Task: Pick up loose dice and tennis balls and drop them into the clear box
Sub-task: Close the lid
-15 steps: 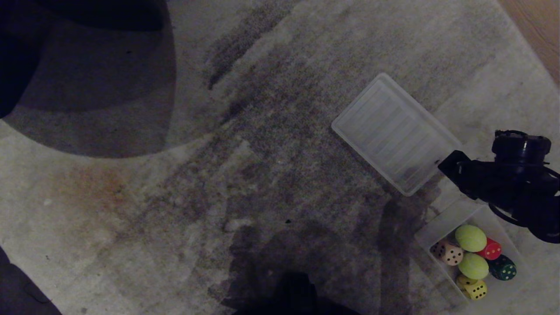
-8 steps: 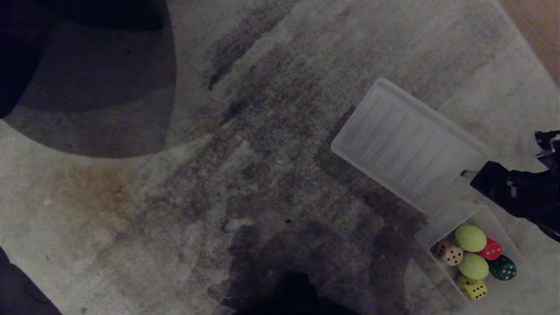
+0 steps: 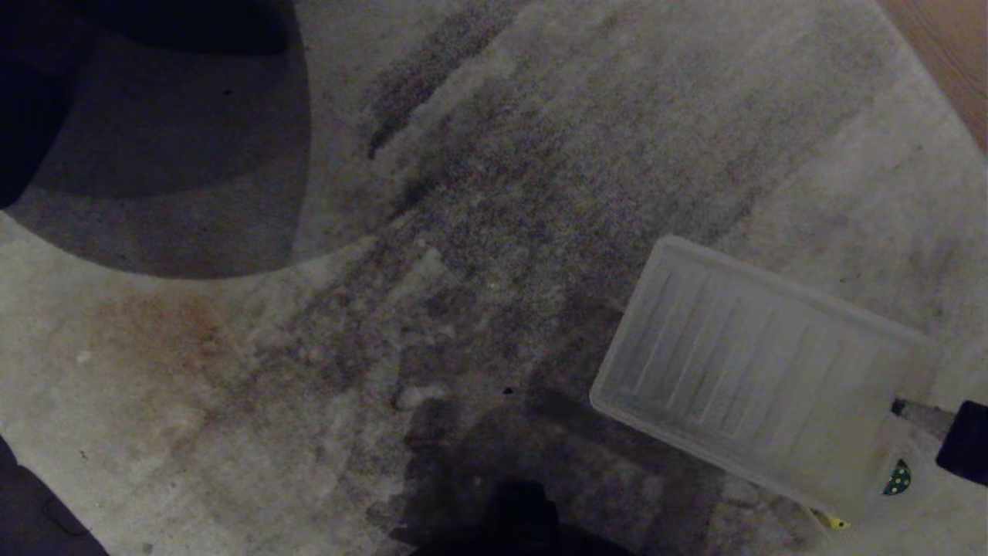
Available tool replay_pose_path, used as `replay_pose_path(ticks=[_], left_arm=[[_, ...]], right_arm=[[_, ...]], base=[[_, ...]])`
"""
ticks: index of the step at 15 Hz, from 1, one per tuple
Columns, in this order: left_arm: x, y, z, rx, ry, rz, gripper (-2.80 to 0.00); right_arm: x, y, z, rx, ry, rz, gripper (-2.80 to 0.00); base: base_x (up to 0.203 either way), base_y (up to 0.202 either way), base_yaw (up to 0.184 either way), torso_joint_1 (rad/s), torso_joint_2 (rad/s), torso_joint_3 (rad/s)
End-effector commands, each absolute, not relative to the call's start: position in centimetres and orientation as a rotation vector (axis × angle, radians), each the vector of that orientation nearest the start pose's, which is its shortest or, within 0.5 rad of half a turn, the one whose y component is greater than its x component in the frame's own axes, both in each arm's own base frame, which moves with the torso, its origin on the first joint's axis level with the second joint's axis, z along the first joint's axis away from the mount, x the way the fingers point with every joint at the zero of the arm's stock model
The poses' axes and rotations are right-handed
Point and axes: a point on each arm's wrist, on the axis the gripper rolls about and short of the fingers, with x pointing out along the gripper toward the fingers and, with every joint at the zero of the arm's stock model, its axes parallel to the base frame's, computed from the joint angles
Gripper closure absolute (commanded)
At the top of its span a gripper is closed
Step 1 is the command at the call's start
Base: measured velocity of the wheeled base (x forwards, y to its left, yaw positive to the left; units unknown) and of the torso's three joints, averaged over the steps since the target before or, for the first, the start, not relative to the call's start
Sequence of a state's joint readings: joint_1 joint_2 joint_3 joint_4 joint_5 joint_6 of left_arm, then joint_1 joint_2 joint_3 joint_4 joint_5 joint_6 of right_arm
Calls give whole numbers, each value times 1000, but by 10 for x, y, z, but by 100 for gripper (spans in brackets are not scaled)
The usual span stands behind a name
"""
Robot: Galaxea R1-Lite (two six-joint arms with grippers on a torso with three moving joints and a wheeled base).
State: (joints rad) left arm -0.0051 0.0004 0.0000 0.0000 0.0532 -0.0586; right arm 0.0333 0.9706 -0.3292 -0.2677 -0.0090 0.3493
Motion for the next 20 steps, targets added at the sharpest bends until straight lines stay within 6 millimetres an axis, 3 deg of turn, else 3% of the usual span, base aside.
replay_pose_path(ticks=[1, 4, 6, 9, 12, 20], left_arm=[[-23, 1, 75, -60, 2, 49, 0], [-23, 1, 75, -60, 1, 49, 0], [-23, 1, 75, -60, 2, 48, 0], [-23, 1, 75, -60, 2, 48, 0], [-23, 1, 75, -60, 2, 48, 0], [-23, 1, 75, -60, 2, 48, 0]], right_arm=[[55, 3, 160, 298, 294, 5, 0], [5, 1, 135, 249, 278, 49, 0], [-10, -1, 117, 209, 291, 46, 0], [-5, -1, 94, 83, 320, 36, 0], [-7, -1, 91, 76, 349, 15, 0], [-29, 0, 76, 21, 104, 18, 0]], base=[[0, 0, 0, 0, 0, 0], [0, 0, 0, 0, 0, 0], [0, 0, 0, 0, 0, 0], [0, 0, 0, 0, 0, 0], [0, 0, 0, 0, 0, 0], [0, 0, 0, 0, 0, 0]])
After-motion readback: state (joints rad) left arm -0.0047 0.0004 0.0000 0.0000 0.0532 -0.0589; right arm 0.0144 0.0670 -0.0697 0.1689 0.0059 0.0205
